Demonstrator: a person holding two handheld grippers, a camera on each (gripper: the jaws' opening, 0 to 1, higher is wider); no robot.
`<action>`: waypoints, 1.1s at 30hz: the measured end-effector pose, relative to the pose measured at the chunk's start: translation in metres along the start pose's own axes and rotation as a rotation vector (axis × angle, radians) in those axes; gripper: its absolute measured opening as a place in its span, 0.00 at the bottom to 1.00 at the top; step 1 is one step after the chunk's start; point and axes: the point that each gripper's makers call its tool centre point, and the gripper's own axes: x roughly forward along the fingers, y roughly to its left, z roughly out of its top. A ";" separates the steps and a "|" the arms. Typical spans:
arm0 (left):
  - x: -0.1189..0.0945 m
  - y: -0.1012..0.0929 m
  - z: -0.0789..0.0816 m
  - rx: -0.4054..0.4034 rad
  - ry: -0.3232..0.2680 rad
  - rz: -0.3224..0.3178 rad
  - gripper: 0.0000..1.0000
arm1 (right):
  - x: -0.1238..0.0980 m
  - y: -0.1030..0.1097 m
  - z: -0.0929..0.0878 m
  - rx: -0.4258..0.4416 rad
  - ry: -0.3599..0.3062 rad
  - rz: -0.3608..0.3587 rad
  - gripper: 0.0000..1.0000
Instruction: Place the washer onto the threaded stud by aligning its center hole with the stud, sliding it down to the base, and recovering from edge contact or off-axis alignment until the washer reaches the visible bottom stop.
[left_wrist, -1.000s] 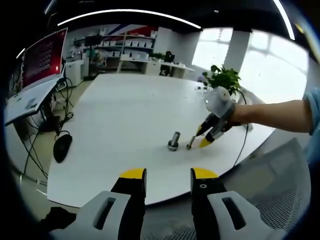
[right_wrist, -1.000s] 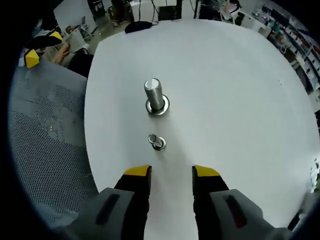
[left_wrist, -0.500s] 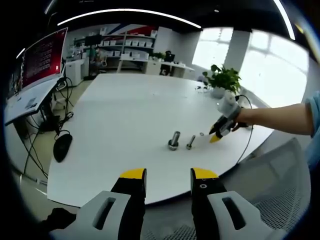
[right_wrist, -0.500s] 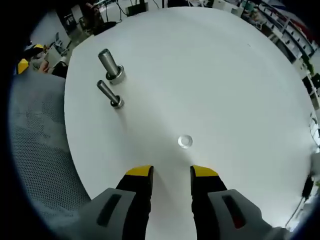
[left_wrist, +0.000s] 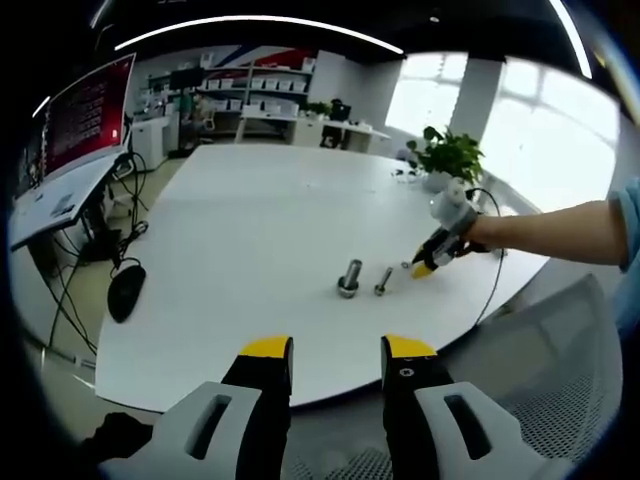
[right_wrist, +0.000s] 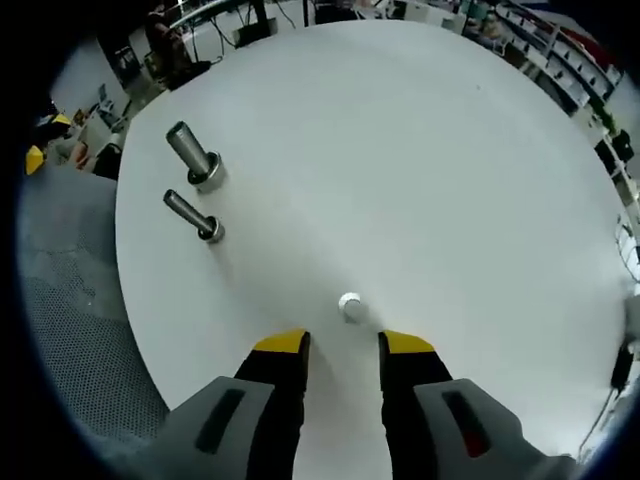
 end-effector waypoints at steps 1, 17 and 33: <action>0.000 0.000 0.000 0.000 -0.001 0.002 0.33 | 0.000 -0.001 0.001 0.002 -0.004 0.000 0.30; 0.001 0.002 0.000 -0.004 0.001 0.008 0.33 | 0.005 -0.010 0.010 0.030 -0.040 -0.043 0.14; -0.001 0.003 0.001 -0.012 -0.011 0.017 0.33 | -0.003 0.018 -0.011 -0.012 -0.005 -0.025 0.14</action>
